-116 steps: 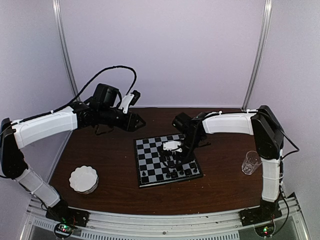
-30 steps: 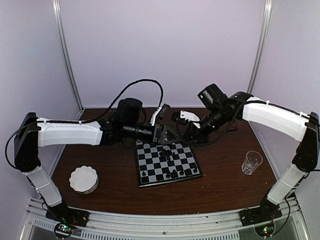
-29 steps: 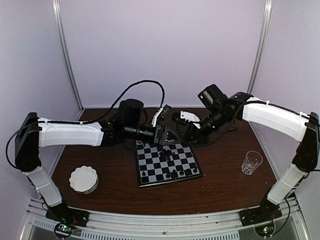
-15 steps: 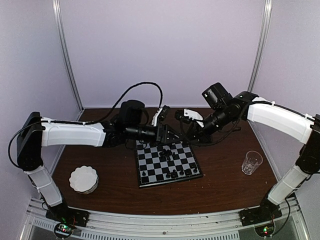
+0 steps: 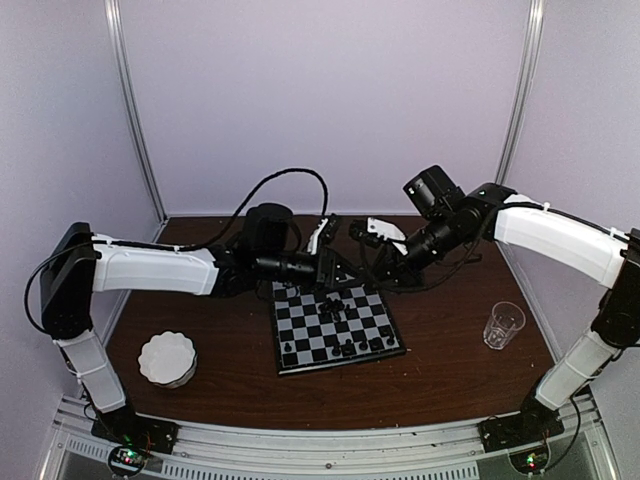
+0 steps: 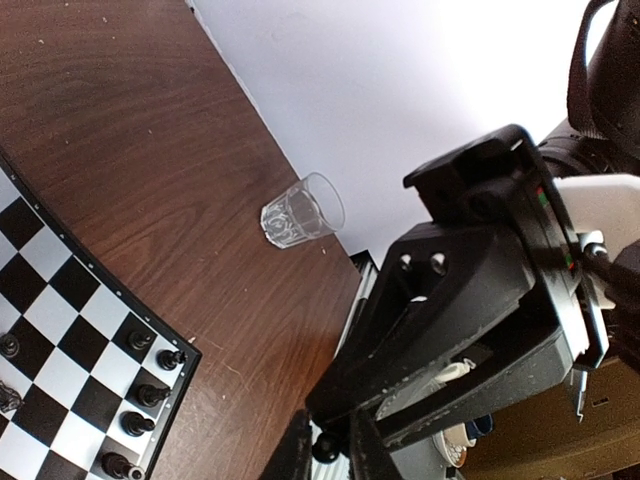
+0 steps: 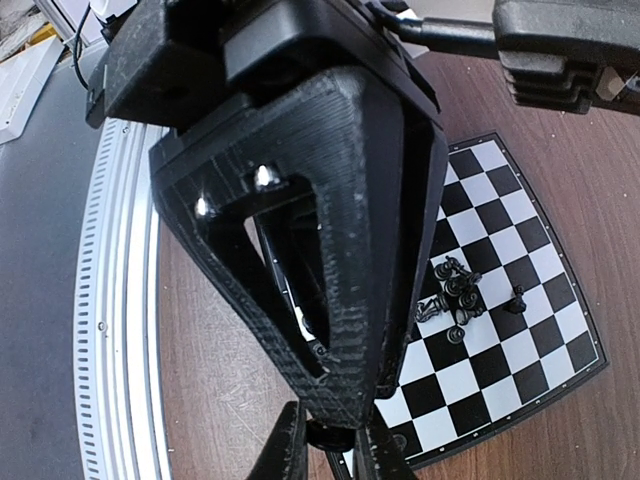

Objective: Set up the chess pieces on the board
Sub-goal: Pass from the right arm to the left

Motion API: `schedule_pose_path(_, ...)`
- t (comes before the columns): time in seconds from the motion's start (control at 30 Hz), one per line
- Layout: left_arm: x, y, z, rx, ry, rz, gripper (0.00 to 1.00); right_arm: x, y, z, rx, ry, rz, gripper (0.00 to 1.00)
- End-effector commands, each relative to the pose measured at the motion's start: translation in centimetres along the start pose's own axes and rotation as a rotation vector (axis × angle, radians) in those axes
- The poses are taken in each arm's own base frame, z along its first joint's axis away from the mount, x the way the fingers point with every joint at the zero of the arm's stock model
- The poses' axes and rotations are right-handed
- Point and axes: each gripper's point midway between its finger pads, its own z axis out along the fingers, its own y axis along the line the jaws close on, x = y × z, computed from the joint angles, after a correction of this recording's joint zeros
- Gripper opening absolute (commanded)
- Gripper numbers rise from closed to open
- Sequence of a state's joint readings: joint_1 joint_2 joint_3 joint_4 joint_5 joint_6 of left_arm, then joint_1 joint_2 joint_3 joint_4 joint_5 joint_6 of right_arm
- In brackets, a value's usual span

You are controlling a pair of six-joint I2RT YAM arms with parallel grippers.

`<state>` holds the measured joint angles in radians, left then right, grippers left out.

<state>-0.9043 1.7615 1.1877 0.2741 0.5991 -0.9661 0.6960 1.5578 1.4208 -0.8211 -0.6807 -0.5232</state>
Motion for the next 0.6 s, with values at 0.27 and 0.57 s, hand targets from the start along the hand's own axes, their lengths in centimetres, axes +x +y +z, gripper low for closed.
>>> schedule_pose_path(0.27, -0.6, 1.2, 0.1, -0.088, 0.013, 0.119, 0.07, 1.8, -0.8, -3.4, -0.012, -0.047, 0.111, 0.33)
schedule_pose_path(0.57, 2.4, 6.0, 1.3, -0.46, 0.268, 0.442, 0.07, 8.7, -4.7, -7.0, 0.186, -0.123, 0.282, 0.4)
